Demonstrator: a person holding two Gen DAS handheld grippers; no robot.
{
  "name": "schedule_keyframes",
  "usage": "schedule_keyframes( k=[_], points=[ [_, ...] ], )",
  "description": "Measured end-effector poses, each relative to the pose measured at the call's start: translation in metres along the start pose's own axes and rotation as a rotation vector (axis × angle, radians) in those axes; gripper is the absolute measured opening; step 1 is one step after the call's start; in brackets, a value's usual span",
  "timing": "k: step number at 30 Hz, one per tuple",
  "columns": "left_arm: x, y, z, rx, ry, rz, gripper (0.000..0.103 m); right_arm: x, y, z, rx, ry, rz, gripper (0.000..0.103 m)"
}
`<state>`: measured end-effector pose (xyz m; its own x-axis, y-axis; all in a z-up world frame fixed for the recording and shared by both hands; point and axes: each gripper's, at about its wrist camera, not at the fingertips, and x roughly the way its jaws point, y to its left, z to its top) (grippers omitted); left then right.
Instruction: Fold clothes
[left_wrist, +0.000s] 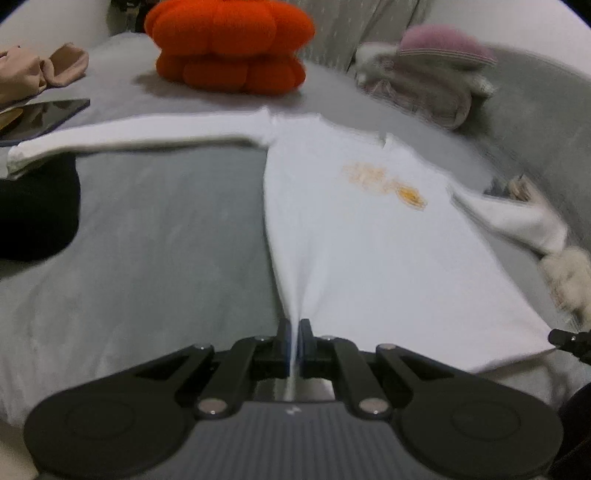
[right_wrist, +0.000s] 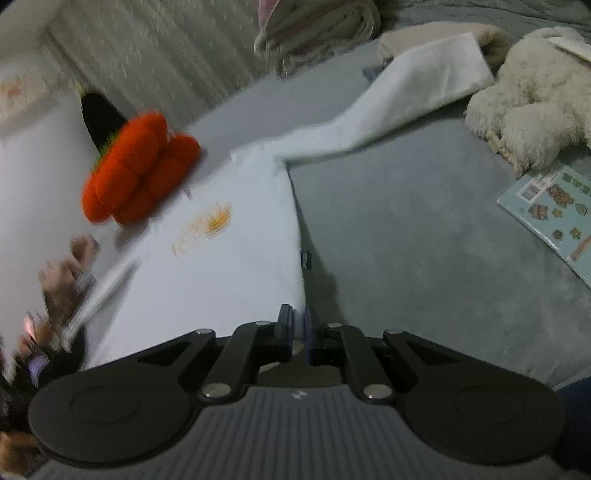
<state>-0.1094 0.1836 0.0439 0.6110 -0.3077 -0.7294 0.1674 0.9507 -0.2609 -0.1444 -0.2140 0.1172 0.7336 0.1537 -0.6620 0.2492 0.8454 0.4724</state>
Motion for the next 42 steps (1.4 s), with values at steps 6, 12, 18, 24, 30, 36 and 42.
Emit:
schedule_keyframes(
  k=[6, 12, 18, 24, 30, 36, 42],
  points=[
    [-0.003, 0.005, 0.004, 0.014, -0.008, 0.046, 0.033, 0.014, 0.009, -0.005, -0.083, 0.035, -0.071, 0.015],
    [-0.005, 0.016, 0.021, -0.026, -0.057, 0.077, 0.035, 0.003, 0.002, -0.002, -0.066, -0.029, -0.065, 0.025],
    [0.007, -0.008, 0.052, 0.014, -0.107, 0.099, 0.05, 0.015, 0.004, 0.028, -0.096, -0.039, -0.1, 0.025],
    [0.035, -0.039, 0.089, 0.012, -0.141, 0.142, 0.082, 0.027, -0.016, 0.084, -0.054, -0.071, -0.159, 0.027],
    [0.079, -0.069, 0.115, 0.033, -0.143, 0.178, 0.083, 0.064, -0.046, 0.14, 0.122, -0.061, -0.157, 0.036],
    [0.095, -0.072, 0.12, 0.035, -0.095, 0.201, 0.09, 0.075, -0.099, 0.149, 0.365, -0.133, -0.184, 0.041],
    [0.107, -0.069, 0.121, 0.003, -0.08, 0.192, 0.092, 0.065, -0.135, 0.162, 0.49, -0.268, -0.216, 0.041]
  ],
)
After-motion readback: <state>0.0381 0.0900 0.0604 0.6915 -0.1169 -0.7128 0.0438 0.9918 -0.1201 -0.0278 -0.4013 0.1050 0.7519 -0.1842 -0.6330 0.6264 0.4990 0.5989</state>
